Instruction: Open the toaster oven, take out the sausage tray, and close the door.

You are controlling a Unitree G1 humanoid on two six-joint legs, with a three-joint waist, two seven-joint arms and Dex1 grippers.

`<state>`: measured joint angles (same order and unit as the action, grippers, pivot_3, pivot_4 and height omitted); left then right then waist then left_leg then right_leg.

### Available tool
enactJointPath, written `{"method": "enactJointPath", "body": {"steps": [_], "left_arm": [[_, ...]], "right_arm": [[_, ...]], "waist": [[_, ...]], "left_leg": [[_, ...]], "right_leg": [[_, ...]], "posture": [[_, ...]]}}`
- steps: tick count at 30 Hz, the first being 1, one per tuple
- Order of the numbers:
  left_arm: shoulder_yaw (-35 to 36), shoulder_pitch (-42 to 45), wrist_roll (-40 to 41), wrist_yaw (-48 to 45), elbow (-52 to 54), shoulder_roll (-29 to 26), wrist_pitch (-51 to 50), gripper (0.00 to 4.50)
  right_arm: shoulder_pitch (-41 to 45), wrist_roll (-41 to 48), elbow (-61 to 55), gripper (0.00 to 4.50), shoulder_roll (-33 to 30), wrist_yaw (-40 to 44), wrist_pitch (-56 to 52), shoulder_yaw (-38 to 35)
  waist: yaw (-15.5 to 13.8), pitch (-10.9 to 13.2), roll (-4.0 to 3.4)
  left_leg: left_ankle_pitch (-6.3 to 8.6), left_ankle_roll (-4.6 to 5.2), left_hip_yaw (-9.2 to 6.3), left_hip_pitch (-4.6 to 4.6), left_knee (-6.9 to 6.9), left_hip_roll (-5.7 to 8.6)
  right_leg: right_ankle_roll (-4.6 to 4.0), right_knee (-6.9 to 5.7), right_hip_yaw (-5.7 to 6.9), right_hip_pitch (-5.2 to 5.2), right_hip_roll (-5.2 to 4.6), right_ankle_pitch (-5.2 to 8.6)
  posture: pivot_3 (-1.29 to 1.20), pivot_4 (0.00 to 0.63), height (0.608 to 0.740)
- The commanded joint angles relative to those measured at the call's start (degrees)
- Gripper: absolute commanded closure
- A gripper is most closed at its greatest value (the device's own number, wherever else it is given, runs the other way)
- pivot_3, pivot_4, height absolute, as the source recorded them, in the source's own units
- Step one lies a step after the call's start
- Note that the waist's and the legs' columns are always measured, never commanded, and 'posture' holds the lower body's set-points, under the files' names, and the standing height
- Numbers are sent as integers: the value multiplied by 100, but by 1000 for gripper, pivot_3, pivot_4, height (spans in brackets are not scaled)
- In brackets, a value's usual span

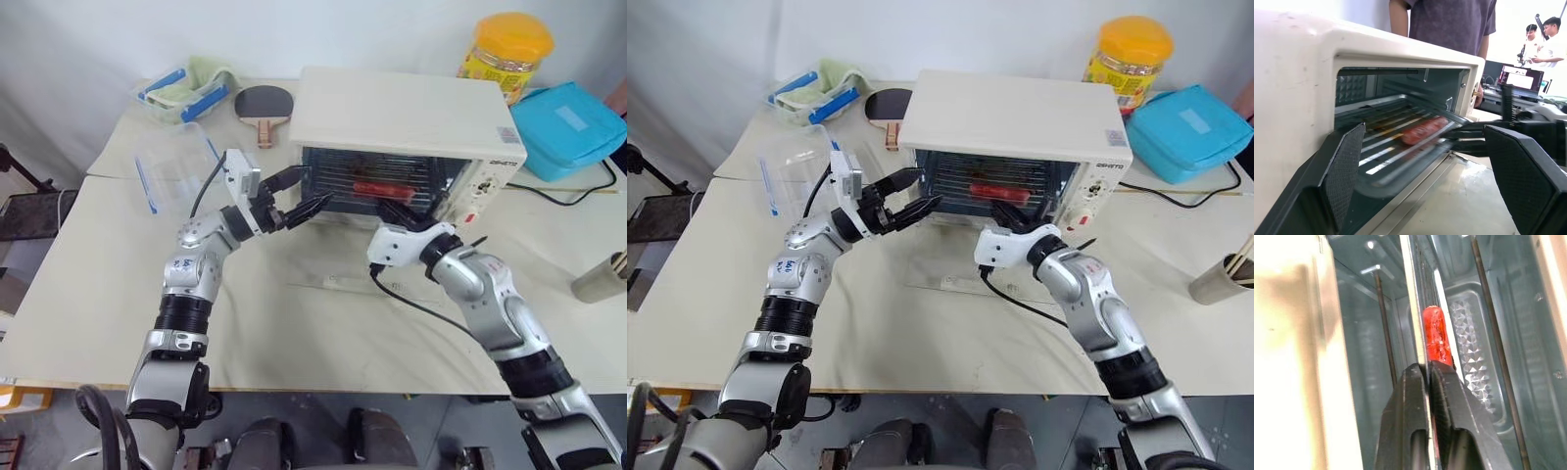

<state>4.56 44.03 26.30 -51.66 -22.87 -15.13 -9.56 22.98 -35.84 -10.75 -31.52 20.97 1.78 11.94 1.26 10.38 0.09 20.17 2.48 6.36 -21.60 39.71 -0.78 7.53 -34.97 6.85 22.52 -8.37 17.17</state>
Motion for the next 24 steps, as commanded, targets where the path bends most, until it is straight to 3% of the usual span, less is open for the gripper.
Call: {"method": "enactJointPath", "body": {"steps": [1,13,16,20,24], "left_arm": [[176,-67,115,2,273,-104,-57,413],[167,-587,365,-299,910,-337,-753,413],[261,-837,697,-212,1321,-468,-1483,413],[510,-1120,1623,426,1982,-744,-3596,413],[993,-1059,2631,1158,2262,-672,-5082,413]], "right_arm": [[-186,78,-759,4493,-84,81,-74,-305],[-1573,41,-2241,4493,-335,479,-133,-747],[-1803,7,-2465,4493,-301,518,-132,-772],[-2379,20,-2852,4493,-377,623,-29,-836],[-2566,75,-2878,4493,-480,680,96,-960]], "waist": [[0,0,0],[-189,1,2],[-166,1,2],[-144,2,2],[-133,3,5]], "left_leg": [[0,0,0,0,0,0],[0,0,-11,-8,1,6],[0,0,-12,-8,2,3],[-1,-1,-17,-7,9,0],[-1,-1,-20,-6,16,0]], "right_leg": [[0,0,0,0,0,0],[0,12,9,-3,0,0],[0,9,9,-2,2,0],[0,3,7,-5,2,0],[0,-1,3,-9,1,0]], "posture": [[0,150,740],[0,150,740],[0,150,740],[0,150,740],[0,150,740]]}}
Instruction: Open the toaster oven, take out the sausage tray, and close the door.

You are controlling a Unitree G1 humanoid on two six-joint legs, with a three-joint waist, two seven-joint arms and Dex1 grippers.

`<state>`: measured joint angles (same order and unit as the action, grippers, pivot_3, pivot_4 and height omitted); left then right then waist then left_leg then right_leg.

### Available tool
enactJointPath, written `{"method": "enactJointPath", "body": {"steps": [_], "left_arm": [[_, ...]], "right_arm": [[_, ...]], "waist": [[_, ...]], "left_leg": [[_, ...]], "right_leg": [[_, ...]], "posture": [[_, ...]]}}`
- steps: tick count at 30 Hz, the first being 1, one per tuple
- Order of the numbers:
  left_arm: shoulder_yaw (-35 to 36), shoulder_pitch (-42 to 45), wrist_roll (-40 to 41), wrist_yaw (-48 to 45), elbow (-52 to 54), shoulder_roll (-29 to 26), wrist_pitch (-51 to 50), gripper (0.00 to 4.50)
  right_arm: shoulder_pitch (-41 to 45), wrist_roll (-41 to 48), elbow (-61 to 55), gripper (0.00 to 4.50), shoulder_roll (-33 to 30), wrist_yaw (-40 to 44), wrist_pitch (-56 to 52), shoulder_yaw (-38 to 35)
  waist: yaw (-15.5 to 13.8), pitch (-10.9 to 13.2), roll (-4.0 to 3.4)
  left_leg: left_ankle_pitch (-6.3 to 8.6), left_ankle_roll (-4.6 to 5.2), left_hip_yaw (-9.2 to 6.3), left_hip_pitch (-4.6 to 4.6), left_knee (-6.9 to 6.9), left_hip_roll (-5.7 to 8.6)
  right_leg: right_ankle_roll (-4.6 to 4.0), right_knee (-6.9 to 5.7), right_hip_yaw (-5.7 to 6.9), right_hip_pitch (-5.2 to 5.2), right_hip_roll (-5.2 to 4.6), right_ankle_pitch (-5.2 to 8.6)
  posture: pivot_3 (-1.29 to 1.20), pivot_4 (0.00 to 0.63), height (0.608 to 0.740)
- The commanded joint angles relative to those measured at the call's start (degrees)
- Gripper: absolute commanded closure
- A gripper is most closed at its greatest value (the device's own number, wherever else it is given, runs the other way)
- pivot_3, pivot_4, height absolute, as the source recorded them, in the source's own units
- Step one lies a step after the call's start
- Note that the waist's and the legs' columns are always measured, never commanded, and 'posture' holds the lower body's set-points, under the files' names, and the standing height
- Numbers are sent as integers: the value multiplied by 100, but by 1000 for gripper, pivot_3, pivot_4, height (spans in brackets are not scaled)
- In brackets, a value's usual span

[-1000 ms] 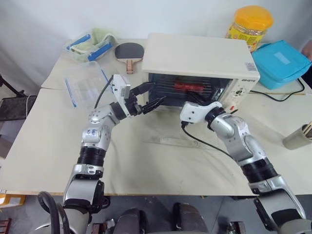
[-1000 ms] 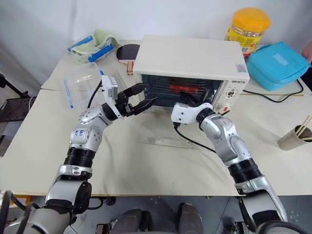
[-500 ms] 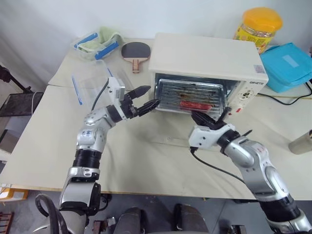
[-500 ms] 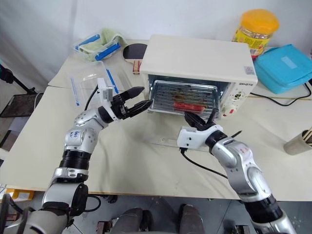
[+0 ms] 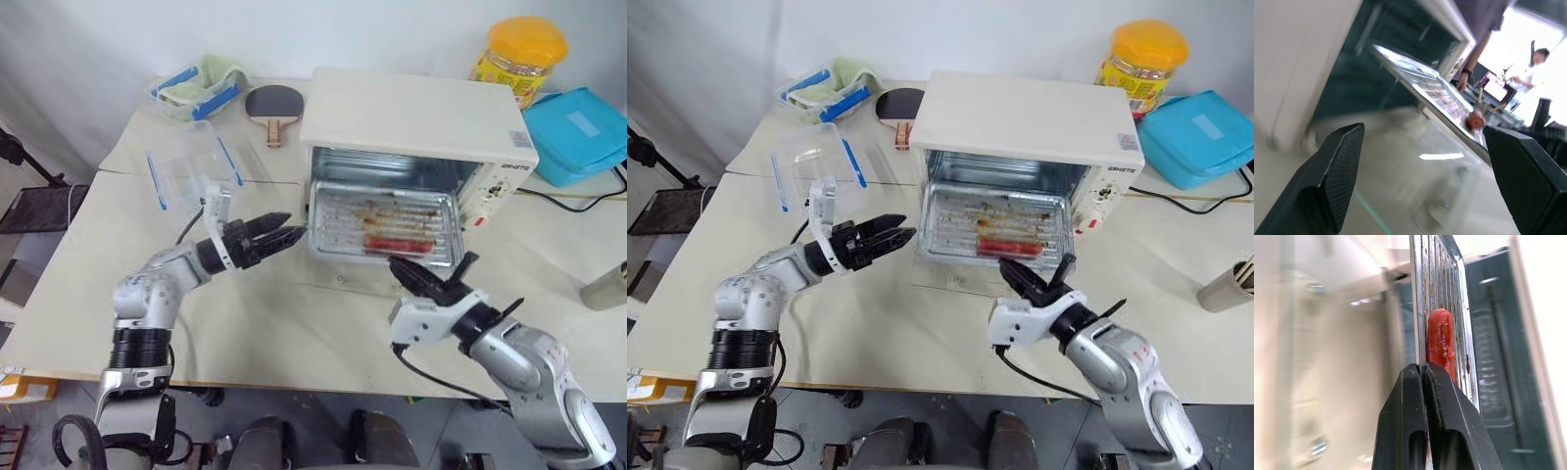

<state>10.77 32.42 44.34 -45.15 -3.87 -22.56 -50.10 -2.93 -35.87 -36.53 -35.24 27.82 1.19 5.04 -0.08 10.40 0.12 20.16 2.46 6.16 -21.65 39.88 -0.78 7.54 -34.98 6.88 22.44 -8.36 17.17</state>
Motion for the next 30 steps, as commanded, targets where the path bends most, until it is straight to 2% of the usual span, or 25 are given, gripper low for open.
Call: {"method": "enactJointPath", "body": {"steps": [1,7,13,17,27,30], "left_arm": [[499,125,1023,676,359,142,-1232,413],[722,345,1595,1326,51,274,-2316,413],[1025,644,1987,1971,-303,717,-2900,413],[1102,721,2107,2216,-364,737,-3336,1261],[1787,818,2514,3036,-615,1005,-3950,4459],[2089,891,2681,3415,-821,1116,-4153,4488]], "right_arm": [[22,96,-283,4493,-114,4,183,-285],[114,300,-130,4493,-231,115,563,-215],[243,610,-26,4493,-350,244,1094,-78],[349,698,110,4493,-361,304,1217,-120],[316,848,360,4493,-372,311,1412,-220],[268,1176,381,4493,-307,359,1372,-298]], "waist": [[-1,1,2],[7,1,2],[-8,3,5],[4,3,6],[-7,3,6],[-6,3,6]], "left_leg": [[0,0,-1,0,5,-1],[-3,-6,-7,9,6,-2],[-3,-6,-7,11,6,1],[-3,-6,-6,12,5,1],[-4,-8,-6,12,6,2],[-4,-8,-6,12,6,1]], "right_leg": [[0,-1,-1,-2,0,0],[-3,-8,0,-8,2,1],[-3,-6,0,-11,1,1],[-3,-6,0,-11,1,1],[-3,-6,-2,-11,1,1],[-3,-6,-3,-11,1,1]], "posture": [[0,150,740],[0,150,740],[0,150,740],[0,150,740],[0,150,740],[0,150,740]]}}
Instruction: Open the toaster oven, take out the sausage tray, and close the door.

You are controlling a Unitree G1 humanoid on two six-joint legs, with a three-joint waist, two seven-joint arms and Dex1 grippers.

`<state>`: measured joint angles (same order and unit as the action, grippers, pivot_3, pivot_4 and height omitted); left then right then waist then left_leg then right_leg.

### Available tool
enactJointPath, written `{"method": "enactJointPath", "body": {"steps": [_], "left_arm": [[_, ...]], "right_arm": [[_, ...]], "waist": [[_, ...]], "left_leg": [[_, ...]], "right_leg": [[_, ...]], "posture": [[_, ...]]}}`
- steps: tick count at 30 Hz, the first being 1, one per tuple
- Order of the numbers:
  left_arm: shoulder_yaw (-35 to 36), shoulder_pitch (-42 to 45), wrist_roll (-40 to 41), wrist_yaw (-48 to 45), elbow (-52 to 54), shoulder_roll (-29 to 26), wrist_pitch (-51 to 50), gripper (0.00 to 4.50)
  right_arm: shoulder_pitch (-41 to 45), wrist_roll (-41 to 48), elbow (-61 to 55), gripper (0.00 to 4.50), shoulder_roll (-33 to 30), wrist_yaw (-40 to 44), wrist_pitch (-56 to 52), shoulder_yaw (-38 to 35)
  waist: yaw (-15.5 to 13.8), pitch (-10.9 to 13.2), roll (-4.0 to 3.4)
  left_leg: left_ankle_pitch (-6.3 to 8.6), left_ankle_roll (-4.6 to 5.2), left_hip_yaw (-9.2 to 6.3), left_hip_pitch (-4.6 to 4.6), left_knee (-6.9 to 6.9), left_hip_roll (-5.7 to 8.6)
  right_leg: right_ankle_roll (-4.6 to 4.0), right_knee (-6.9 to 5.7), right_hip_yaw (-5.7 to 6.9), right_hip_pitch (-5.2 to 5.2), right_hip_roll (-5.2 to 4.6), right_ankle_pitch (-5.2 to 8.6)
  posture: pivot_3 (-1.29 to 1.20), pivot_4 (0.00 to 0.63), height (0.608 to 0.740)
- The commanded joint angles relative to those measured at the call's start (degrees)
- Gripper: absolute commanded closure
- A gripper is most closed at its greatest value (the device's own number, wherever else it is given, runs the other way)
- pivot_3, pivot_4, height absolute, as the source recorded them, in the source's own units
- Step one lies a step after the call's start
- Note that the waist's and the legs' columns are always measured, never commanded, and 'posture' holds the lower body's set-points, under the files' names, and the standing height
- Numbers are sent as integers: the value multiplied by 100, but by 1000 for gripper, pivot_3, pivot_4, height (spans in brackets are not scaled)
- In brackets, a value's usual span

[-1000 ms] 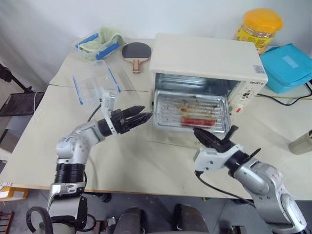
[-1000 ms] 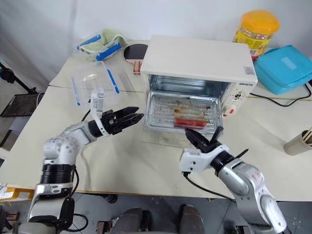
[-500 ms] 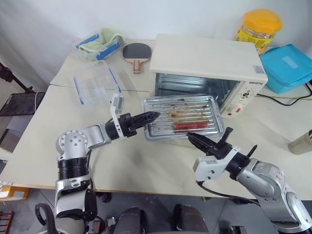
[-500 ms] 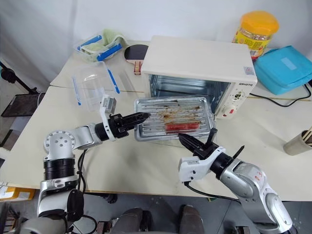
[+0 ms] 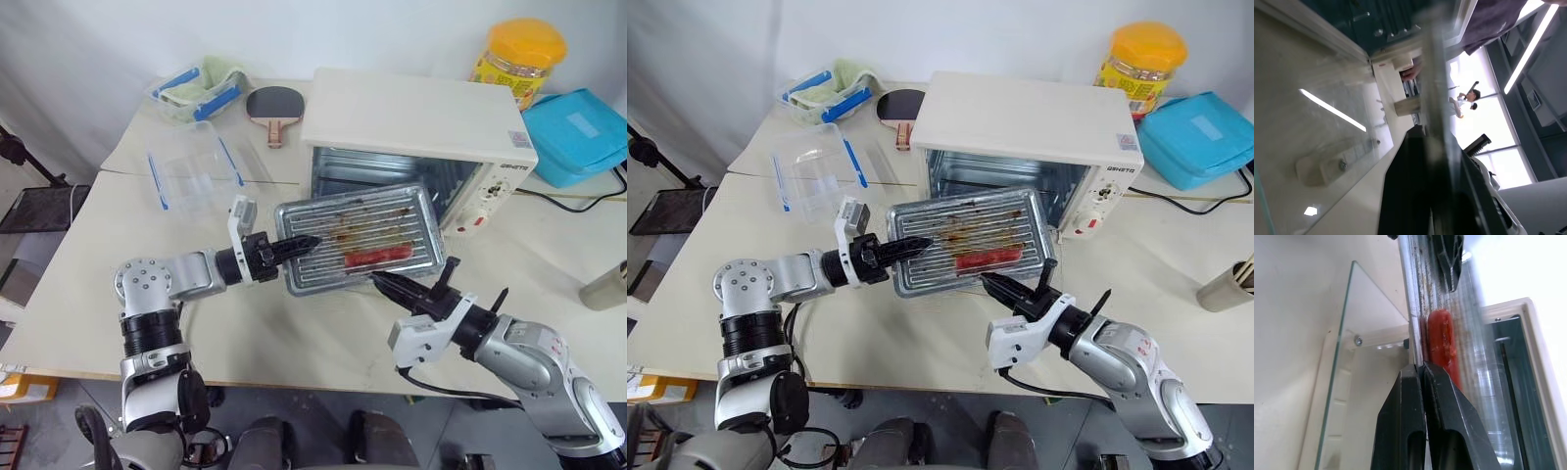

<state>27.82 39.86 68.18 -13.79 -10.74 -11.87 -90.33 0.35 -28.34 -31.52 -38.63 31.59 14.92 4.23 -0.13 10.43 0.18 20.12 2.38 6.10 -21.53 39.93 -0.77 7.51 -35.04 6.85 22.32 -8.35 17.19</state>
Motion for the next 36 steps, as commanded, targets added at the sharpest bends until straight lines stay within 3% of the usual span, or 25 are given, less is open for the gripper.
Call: {"method": "enactJointPath", "body": {"steps": [1,6,7,8,9,13,15,18,21,24,30,36], "left_arm": [[516,169,381,453,-215,107,-178,4499],[977,178,1368,1252,-779,49,-217,4500],[1056,165,1580,1425,-863,18,-217,4500],[1034,125,1837,1590,-955,-72,-217,4500],[998,79,2079,1747,-1014,-141,-209,4500],[365,-982,4073,2560,-683,-843,485,4500],[193,-1516,4453,2510,-403,-1119,689,4500],[252,-2219,4482,2125,58,-1346,835,4500],[443,-2895,4482,1801,566,-1444,1113,4500],[762,-3615,4482,1780,1023,-1326,1514,4500],[1312,-4626,4482,1804,1770,-801,2310,4500],[1623,-5158,4482,1869,2514,-63,3053,4500]], "right_arm": [[-98,739,-146,4255,71,126,-177,-221],[-219,1045,-120,2789,-162,192,65,-486],[-271,1132,-105,2789,-186,197,77,-580],[-320,1269,-76,2274,-217,215,108,-674],[-368,1370,-64,2097,-239,225,135,-742],[-755,2108,447,1947,-498,382,594,-1475],[-901,2390,795,1947,-617,468,834,-1756],[-1013,2684,1432,2510,-769,588,1235,-2093],[-873,3057,2133,3588,-818,649,1292,-2314],[-616,3899,2923,4489,-888,1292,995,-2245],[-481,5026,3733,4489,-979,2914,-40,-1836],[173,5314,4355,4489,-758,3421,-819,-1550]], "waist": [[-4,0,0],[0,0,1],[0,1,1],[-1,1,2],[-1,1,2],[34,1,2],[34,3,5],[14,2,4],[12,2,4],[40,2,4],[30,1,0],[28,-1,-9]], "left_leg": [[0,0,0,0,0,0],[0,0,-1,2,0,-1],[0,0,0,2,0,-1],[0,0,-1,2,0,-1],[0,0,-1,2,0,-1],[2,-2,0,22,-13,3],[4,-5,-3,42,-28,3],[3,-7,-8,40,-22,1],[4,-6,-10,48,-20,4],[6,-8,-12,52,-19,3],[9,-13,-22,56,-25,-11],[19,-19,-30,59,-24,-12]], "right_leg": [[0,-1,0,0,0,0],[0,-1,0,-1,0,0],[0,-2,-1,0,-1,0],[0,-2,-1,0,-1,0],[0,-2,-1,0,-1,0],[0,-4,-22,-8,-8,0],[-1,6,-56,-19,-7,0],[-5,5,-62,-23,-4,3],[-6,17,-61,-40,-7,3],[-7,23,-65,-46,-7,4],[-24,30,-59,-50,-19,12],[-24,70,-58,-63,-36,12]], "posture": [[0,150,740],[0,150,740],[0,150,740],[0,150,740],[0,150,740],[0,150,740],[0,150,740],[0,150,740],[0,150,740],[0,150,740],[0,150,740],[0,150,740]]}}
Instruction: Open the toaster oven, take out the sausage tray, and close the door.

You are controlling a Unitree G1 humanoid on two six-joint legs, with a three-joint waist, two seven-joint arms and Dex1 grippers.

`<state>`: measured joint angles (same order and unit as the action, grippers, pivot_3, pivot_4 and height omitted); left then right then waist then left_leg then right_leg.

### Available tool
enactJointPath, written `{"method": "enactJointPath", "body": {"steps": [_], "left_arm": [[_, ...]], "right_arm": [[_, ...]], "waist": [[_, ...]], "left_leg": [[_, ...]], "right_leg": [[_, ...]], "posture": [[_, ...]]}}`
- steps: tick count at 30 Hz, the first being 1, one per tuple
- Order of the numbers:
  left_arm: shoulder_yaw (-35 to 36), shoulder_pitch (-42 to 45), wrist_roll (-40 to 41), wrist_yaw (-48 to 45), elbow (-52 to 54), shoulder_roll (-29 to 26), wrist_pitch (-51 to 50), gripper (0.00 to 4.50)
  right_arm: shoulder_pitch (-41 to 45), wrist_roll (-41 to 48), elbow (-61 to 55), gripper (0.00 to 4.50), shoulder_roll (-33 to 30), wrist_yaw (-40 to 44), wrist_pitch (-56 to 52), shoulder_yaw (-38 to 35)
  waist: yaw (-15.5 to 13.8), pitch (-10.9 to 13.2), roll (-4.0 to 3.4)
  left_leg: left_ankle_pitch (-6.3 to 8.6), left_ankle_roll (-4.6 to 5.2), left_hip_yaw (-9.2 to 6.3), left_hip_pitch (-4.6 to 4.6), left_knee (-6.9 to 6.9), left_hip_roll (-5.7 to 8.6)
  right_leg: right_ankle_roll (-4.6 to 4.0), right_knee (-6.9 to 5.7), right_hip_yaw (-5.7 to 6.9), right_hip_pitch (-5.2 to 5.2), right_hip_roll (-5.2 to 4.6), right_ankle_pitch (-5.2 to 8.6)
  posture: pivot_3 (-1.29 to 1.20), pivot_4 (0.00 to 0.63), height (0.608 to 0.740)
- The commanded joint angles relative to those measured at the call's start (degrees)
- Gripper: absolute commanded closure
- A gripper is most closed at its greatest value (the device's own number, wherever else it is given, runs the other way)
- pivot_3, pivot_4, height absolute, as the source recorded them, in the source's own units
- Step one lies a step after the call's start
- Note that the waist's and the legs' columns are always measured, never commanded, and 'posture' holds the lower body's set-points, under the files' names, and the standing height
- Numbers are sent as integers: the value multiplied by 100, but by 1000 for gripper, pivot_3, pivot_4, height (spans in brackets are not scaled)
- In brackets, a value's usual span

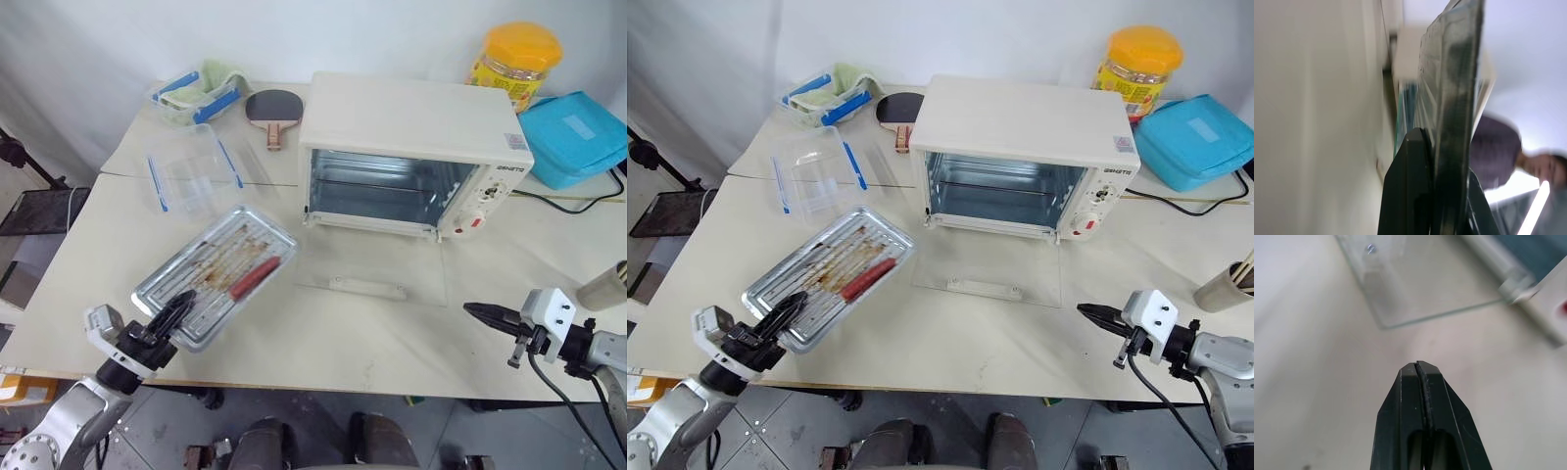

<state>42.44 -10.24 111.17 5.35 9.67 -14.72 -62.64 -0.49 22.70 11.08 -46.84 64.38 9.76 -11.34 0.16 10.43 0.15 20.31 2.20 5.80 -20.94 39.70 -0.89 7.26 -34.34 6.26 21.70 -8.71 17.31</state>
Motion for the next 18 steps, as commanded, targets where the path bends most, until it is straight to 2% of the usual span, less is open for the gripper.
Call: {"method": "enactJointPath", "body": {"steps": [1,4,12,18], "left_arm": [[167,-205,183,-27,582,331,387,4500],[69,-366,183,33,858,583,634,4500],[-168,-441,183,198,1294,912,1132,4500],[-272,-448,183,297,1372,887,1263,4500]], "right_arm": [[390,289,146,4489,132,210,-408,23],[717,479,309,4489,253,431,-937,108],[1016,669,230,4489,544,636,-1429,103],[1063,1382,-471,4489,727,320,-1811,-505]], "waist": [[-1,-1,-6],[-3,-1,-6],[-20,-3,-9],[-16,-1,-12]], "left_leg": [[1,-1,0,0,0,0],[5,-9,-4,-1,-1,-5],[12,-2,-15,-17,-1,-1],[12,-2,-14,-17,-1,-2]], "right_leg": [[0,2,0,0,-2,0],[-3,5,4,0,4,1],[-2,26,9,-2,7,1],[-2,26,10,-2,12,0]], "posture": [[0,150,740],[0,150,740],[0,150,740],[0,150,740]]}}
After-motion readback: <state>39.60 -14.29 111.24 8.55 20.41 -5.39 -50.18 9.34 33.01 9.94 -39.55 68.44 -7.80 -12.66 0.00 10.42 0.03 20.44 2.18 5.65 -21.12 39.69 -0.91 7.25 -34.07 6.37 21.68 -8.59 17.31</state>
